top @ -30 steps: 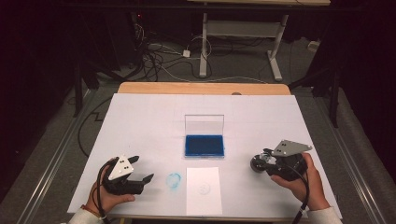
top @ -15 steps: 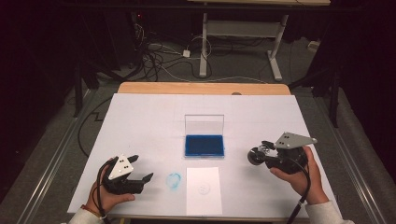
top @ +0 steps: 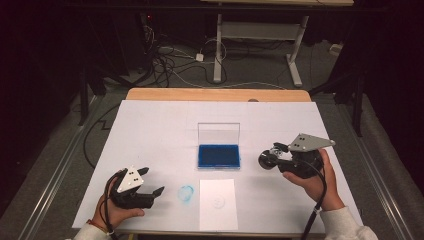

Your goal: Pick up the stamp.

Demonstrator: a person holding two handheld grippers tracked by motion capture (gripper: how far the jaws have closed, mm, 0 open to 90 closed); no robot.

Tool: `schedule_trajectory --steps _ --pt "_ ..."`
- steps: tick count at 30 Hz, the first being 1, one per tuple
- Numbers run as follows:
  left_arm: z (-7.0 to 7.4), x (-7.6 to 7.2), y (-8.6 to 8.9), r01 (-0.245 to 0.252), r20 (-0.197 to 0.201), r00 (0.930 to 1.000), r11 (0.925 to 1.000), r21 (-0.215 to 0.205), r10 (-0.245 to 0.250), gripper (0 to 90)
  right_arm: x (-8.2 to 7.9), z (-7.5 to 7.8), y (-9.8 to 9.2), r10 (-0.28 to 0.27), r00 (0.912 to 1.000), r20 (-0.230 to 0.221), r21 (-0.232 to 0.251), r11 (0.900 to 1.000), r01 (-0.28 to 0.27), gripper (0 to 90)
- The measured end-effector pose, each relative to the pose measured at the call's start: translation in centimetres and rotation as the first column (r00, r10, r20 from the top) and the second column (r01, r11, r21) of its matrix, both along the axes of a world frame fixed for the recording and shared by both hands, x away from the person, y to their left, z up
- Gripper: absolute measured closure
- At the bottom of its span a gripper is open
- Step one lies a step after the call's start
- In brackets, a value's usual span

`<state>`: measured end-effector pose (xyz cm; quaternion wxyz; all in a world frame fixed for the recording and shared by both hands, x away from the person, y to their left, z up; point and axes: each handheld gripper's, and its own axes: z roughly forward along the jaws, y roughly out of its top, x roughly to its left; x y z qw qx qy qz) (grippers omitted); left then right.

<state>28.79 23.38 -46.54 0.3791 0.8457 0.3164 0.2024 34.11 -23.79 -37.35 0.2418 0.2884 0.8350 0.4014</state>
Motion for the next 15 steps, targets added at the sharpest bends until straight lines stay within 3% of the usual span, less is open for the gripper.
schedule_trajectory --steps 10,13,15 --pt "0.1 0.4 -0.1 -0.014 -0.005 0.9999 0.9998 0.012 0.014 18.5 1.1 0.4 2.0 0.035 0.9993 0.013 0.019 0.999 -0.036 57.0" --pt "0.5 1.4 0.0 -0.041 -0.008 0.9991 0.9988 -0.026 0.041 18.5 1.7 0.4 2.7 0.045 0.999 0.008 0.042 0.998 -0.045 57.0" --pt "0.5 1.8 -0.1 -0.044 -0.009 0.999 0.9987 -0.028 0.043 18.5 2.1 0.5 3.2 0.051 0.9987 0.007 0.049 0.997 -0.051 57.0"
